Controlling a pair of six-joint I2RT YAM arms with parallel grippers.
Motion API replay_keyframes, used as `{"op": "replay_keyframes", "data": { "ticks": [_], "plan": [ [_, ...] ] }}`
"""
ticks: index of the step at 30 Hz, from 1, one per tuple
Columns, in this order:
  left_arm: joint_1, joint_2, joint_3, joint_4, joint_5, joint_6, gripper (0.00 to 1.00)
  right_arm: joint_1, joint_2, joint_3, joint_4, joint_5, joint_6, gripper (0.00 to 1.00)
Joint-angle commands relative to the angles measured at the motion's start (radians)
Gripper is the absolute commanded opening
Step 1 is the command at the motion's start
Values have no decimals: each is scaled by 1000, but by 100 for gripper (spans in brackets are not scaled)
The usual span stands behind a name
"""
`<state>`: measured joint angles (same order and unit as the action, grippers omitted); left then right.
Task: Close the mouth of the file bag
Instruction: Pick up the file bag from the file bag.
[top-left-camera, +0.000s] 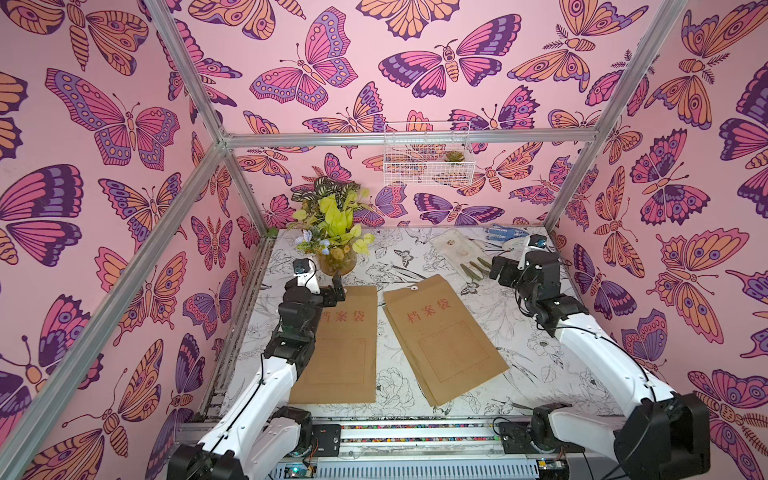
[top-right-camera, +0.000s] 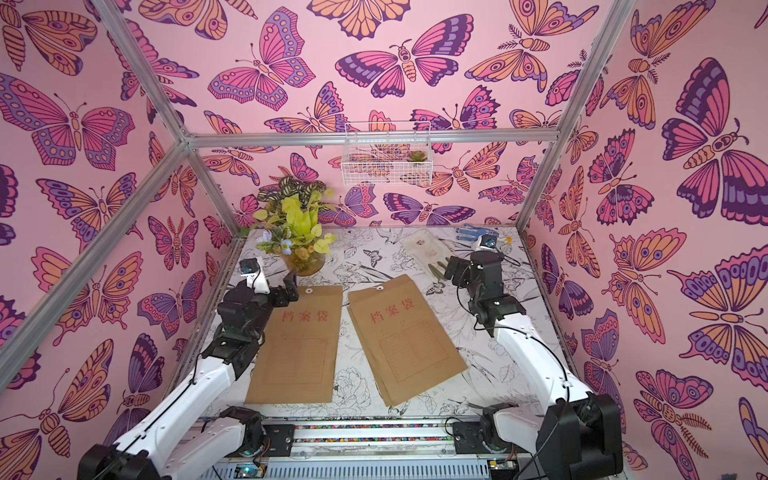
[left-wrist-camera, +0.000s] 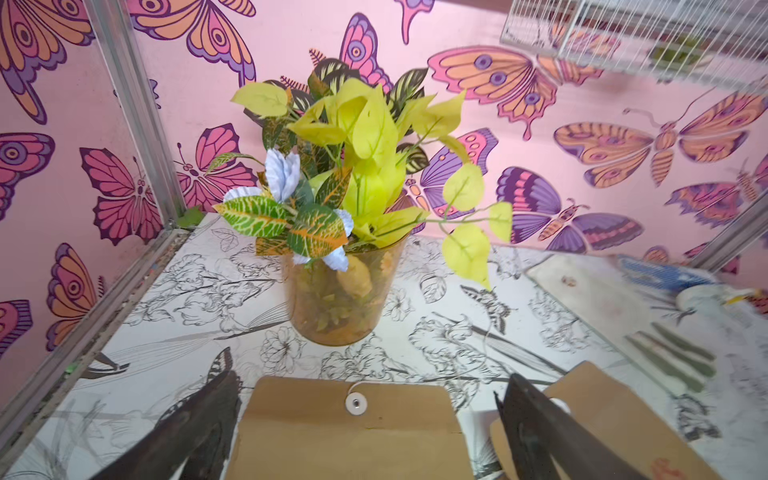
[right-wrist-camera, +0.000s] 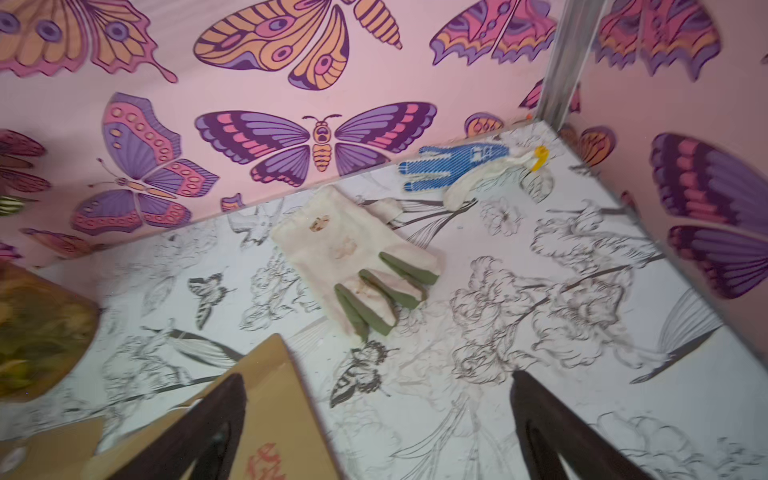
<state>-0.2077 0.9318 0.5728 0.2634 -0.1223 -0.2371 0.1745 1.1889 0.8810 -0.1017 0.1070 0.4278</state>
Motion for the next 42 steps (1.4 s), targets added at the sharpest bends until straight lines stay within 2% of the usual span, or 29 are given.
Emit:
{"op": "replay_keyframes", "data": {
  "ticks": [1, 4, 6, 8, 12, 19, 22, 28, 34, 40, 42],
  "plan": [
    [10, -19, 10, -156, 137, -225, 99, -27, 24, -34, -190, -299, 183, 97],
    [32, -29, -22, -98, 204, -294, 99, -27, 37, -75, -171, -335, 226, 95],
    [49, -26, -13, -100, 286, -280, 99, -27, 61, -77, -199, -351, 235, 94],
    [47, -16, 11, -124, 359, -239, 99, -26, 93, -70, -253, -354, 234, 91],
    [12, 32, 68, -235, 449, -252, 99, -6, 139, -46, -410, -320, 179, 87],
    [-243, 139, 120, -360, 291, -272, 91, 38, 158, -64, -538, -217, 118, 83],
    [-321, 238, 147, -379, 267, -333, 88, 40, 183, -74, -526, -249, 124, 77],
    [-412, 427, 235, -468, 270, -404, 86, 49, 273, -82, -519, -225, 118, 77],
    [-414, 494, 295, -552, 293, -417, 87, 90, 313, -112, -487, -309, 154, 75],
    [-305, 522, 341, -620, 402, -400, 78, 301, 343, -93, -422, -355, 301, 74],
    [-262, 510, 361, -663, 403, -363, 77, 379, 367, -68, -376, -395, 366, 74]
  ]
}}
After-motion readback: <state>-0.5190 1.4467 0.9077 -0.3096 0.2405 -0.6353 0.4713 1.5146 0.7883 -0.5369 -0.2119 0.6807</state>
